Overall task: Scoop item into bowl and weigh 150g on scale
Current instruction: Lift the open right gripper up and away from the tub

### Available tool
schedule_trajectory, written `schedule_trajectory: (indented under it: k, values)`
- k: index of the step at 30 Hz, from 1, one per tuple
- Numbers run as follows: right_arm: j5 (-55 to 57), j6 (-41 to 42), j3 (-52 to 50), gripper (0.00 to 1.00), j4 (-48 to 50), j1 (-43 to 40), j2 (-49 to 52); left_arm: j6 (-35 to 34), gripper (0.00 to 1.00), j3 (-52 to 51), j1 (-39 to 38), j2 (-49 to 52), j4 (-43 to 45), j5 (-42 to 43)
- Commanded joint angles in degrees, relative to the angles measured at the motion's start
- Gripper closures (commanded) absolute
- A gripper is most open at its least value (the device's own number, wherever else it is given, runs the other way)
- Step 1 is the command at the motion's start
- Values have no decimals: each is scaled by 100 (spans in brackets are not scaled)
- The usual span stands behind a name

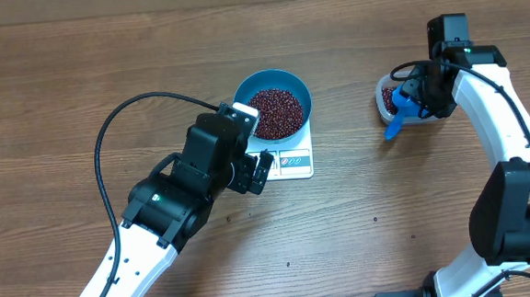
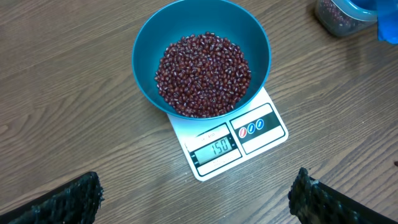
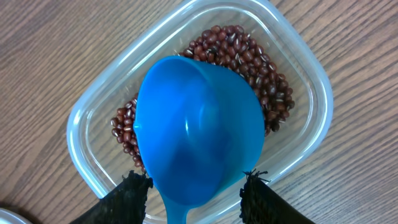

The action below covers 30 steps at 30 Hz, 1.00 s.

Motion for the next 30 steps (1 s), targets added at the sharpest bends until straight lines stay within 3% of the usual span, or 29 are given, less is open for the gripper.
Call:
schedule_trajectory:
  k: [1,5,12,15,18,21,26,28,29,30]
  values:
    - [42,-31,-35,50,-37,0,35,-37,1,-31,-2,31,20,-55]
    - [42,-160,-26,49,-256,2,-24,-37,1,-31,-2,31,20,-55]
    - [37,-979,-26,38,-378,2,-629,-37,0,-31,-2,31,20,-55]
    - [-234,-1729,-26,30,-444,2,-1038,-37,0,-31,-2,31,20,-55]
    - [-772,-2677,-26,30,-649,4,-1456,-37,0,-31,-2,31,20,-55]
    - [-868,-3047,-26,30,-1001,7,-1910,-37,1,-31,-2,31,20,-57]
    - [-866,-3316,-26,16,-1558,7,-2719,-37,0,-31,-2,31,20,-55]
    - [-866,-3329,-26,15,-1722,7,-3077,-37,0,-31,-2,31,20,-55]
    - [-866,-3327,-26,4,-1784,7,-3237,-37,1,-31,-2,31,20,-55]
    - [-866,-3327,-26,0,-1843,7,-3410,-37,1,-31,-2,31,20,-55]
